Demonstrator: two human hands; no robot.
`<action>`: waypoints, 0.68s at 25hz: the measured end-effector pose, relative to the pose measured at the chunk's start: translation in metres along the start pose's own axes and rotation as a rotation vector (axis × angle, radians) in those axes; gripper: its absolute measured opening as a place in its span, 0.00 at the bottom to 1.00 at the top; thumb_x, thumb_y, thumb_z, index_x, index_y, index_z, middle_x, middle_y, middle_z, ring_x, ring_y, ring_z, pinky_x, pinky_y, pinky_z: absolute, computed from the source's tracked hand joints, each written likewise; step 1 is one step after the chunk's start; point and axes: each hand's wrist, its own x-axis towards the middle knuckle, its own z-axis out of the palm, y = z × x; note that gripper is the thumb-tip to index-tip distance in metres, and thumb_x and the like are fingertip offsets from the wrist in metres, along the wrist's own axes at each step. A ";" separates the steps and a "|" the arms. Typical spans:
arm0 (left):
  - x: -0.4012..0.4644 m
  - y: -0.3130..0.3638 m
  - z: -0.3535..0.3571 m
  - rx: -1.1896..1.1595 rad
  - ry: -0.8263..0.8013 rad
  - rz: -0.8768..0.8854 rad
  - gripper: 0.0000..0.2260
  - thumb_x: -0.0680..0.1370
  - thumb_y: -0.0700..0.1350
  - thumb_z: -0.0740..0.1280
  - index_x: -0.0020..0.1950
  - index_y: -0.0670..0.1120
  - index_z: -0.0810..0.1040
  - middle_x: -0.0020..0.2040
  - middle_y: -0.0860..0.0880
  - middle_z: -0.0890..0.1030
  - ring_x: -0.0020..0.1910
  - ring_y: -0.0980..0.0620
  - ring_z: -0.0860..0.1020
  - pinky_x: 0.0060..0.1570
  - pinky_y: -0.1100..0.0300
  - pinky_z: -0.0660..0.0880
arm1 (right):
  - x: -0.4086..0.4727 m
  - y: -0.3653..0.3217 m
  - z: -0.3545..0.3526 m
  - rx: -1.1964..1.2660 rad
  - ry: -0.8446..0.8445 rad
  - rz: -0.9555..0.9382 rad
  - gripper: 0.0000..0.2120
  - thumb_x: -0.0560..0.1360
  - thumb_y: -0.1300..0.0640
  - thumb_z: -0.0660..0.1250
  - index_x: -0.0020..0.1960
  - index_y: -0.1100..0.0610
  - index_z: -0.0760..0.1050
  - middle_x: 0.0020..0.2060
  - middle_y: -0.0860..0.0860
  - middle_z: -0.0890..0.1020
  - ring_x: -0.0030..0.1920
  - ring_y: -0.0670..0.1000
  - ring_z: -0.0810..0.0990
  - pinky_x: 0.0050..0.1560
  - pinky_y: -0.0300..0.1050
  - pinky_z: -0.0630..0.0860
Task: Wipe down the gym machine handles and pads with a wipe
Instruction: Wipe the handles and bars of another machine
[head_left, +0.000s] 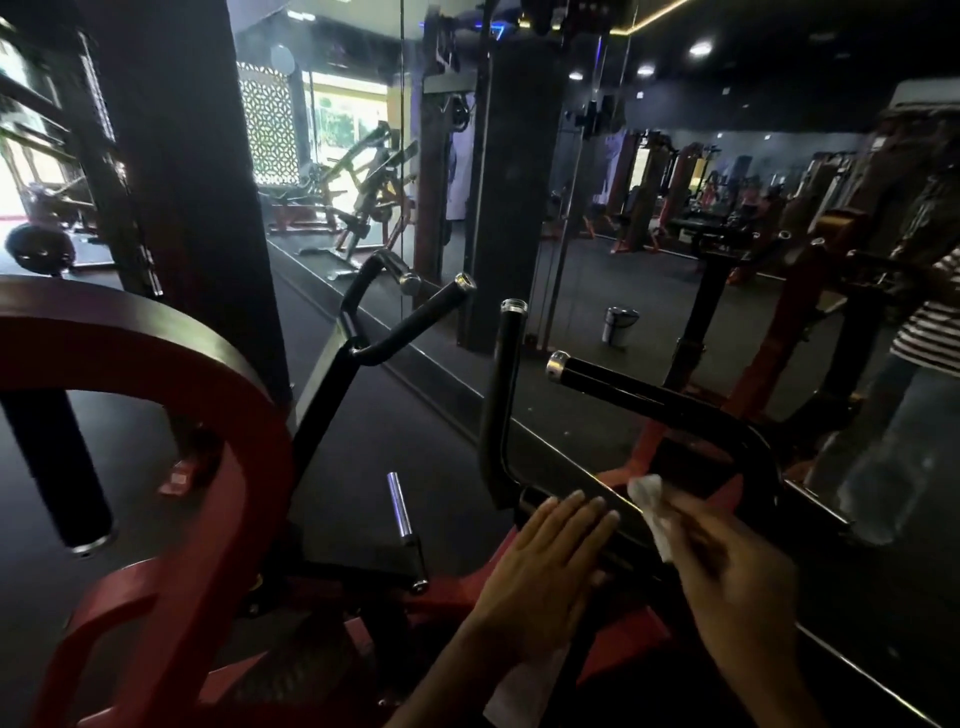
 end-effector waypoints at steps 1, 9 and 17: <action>0.000 0.000 0.001 0.017 0.006 0.008 0.23 0.83 0.52 0.50 0.77 0.47 0.53 0.77 0.48 0.57 0.77 0.50 0.49 0.76 0.50 0.48 | 0.017 -0.009 0.008 -0.088 -0.079 -0.115 0.13 0.76 0.53 0.61 0.57 0.51 0.78 0.50 0.37 0.81 0.53 0.33 0.78 0.49 0.25 0.73; 0.002 0.003 0.005 0.047 0.080 -0.012 0.21 0.79 0.51 0.56 0.71 0.47 0.66 0.69 0.48 0.72 0.71 0.49 0.65 0.70 0.50 0.62 | 0.110 -0.006 0.102 -0.560 -0.842 -1.131 0.09 0.76 0.59 0.62 0.48 0.54 0.82 0.51 0.46 0.83 0.54 0.45 0.80 0.47 0.41 0.80; 0.004 0.013 0.019 0.117 0.086 -0.121 0.21 0.80 0.53 0.54 0.72 0.50 0.67 0.71 0.51 0.70 0.74 0.50 0.61 0.74 0.53 0.56 | 0.181 -0.005 0.144 -0.814 -0.921 -1.479 0.10 0.75 0.58 0.62 0.43 0.51 0.82 0.41 0.44 0.82 0.46 0.46 0.78 0.43 0.40 0.76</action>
